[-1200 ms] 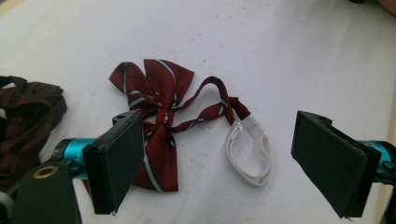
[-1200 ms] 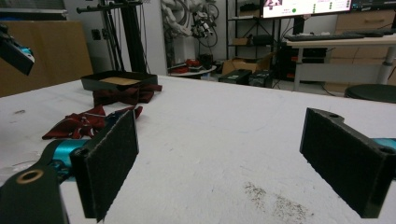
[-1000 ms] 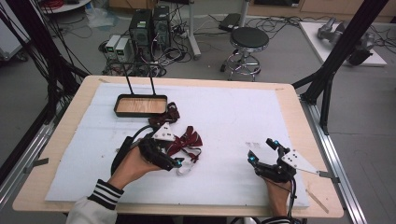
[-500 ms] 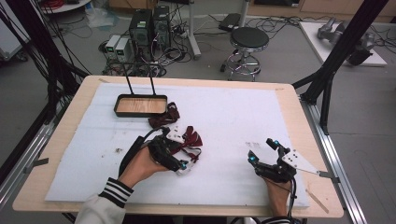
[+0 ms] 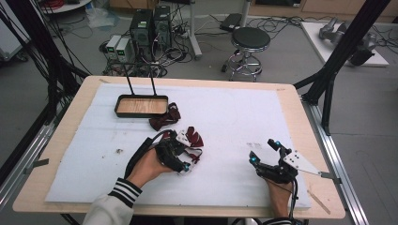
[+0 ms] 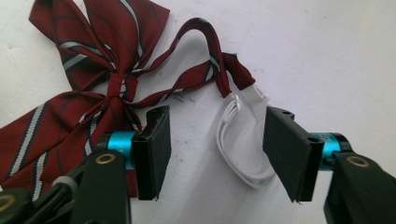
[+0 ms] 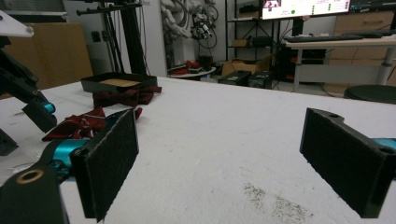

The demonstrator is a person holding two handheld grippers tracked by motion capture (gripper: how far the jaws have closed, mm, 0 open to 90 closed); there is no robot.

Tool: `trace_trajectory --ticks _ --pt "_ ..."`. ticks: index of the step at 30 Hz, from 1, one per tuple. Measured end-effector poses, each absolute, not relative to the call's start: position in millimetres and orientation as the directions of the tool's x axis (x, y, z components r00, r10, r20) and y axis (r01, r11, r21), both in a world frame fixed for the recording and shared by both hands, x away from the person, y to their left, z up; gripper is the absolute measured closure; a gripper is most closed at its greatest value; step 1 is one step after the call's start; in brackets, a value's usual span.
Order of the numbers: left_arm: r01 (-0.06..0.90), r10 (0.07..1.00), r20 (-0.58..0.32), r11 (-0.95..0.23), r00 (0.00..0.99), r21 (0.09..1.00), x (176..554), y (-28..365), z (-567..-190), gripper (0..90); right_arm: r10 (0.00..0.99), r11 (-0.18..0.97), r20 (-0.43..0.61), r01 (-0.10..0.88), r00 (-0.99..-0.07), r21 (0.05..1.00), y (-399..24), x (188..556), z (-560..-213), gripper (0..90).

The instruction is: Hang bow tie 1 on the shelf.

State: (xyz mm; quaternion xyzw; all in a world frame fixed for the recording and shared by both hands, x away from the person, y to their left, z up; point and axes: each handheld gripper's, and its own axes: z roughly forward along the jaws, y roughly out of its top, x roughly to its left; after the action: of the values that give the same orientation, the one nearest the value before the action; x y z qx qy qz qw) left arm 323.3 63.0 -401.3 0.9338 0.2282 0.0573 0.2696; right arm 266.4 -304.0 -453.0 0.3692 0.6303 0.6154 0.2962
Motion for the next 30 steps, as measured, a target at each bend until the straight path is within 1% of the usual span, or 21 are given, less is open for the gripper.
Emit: trace_trajectory --ticks 5,10,11,12,17,18,19,22,23,24,25,26,30 --pt "0.41 0.461 -0.026 -0.761 0.887 0.503 325.4 61.1 -404.6 49.1 0.83 -0.029 0.078 0.097 -0.552 0.995 -304.4 266.8 -453.0 10.7" --pt "0.419 0.461 -0.031 -0.773 0.887 0.476 327.5 59.0 -408.3 52.0 0.829 -0.032 0.083 0.101 -0.552 0.994 -304.0 266.4 -453.0 10.7" --pt "0.419 0.459 -0.033 -0.776 0.888 0.471 328.2 58.6 -409.1 53.6 0.83 -0.031 0.082 0.1 -0.552 0.994 -304.0 266.4 -453.0 10.7" --pt "0.425 0.462 -0.039 -0.773 0.886 0.471 328.2 57.8 -410.2 57.3 0.829 -0.032 0.084 0.104 -0.552 0.994 -303.8 266.1 -453.0 10.7" --pt "0.43 0.461 -0.044 -0.785 0.886 0.446 329.9 55.6 -412.5 61.6 0.829 -0.034 0.086 0.103 -0.553 0.994 -303.8 266.0 -453.0 10.7" --pt "0.437 0.465 -0.051 -0.782 0.884 0.445 330.4 55.4 -413.1 64.0 0.83 -0.033 0.085 0.103 -0.552 0.994 -303.8 266.0 -453.0 10.7" --pt "0.437 0.464 -0.052 -0.784 0.885 0.441 330.8 55.4 -413.3 64.0 0.83 -0.033 0.085 0.103 -0.552 0.994 -303.8 266.0 -453.0 10.7" --pt "0.445 0.469 -0.057 -0.783 0.881 0.435 331.7 55.1 -413.9 68.9 0.831 -0.029 0.077 0.095 -0.551 0.995 -304.2 266.6 -453.1 10.7" --pt "0.446 0.47 -0.058 -0.783 0.881 0.434 332.1 55.4 -413.8 68.9 0.831 -0.029 0.077 0.095 -0.551 0.995 -304.2 266.6 -453.1 10.7" --pt "0.453 0.475 -0.062 -0.78 0.878 0.432 332.3 55.5 -413.5 71.9 0.83 -0.032 0.082 0.1 -0.552 0.994 -304.0 266.2 -453.1 10.7" --pt "0.456 0.48 -0.061 -0.776 0.875 0.436 332.2 55.3 -413.9 71.9 0.83 -0.032 0.082 0.1 -0.552 0.994 -304.0 266.2 -453.1 10.7" --pt "0.455 0.479 -0.058 -0.779 0.876 0.433 332.5 55.6 -413.8 75.9 0.83 -0.033 0.084 0.102 -0.552 0.994 -303.9 266.0 -453.1 10.7" --pt "0.455 0.483 -0.049 -0.779 0.874 0.431 332.7 55.6 -413.8 79.2 0.83 -0.032 0.083 0.101 -0.551 0.994 -303.8 266.1 -453.0 10.7"
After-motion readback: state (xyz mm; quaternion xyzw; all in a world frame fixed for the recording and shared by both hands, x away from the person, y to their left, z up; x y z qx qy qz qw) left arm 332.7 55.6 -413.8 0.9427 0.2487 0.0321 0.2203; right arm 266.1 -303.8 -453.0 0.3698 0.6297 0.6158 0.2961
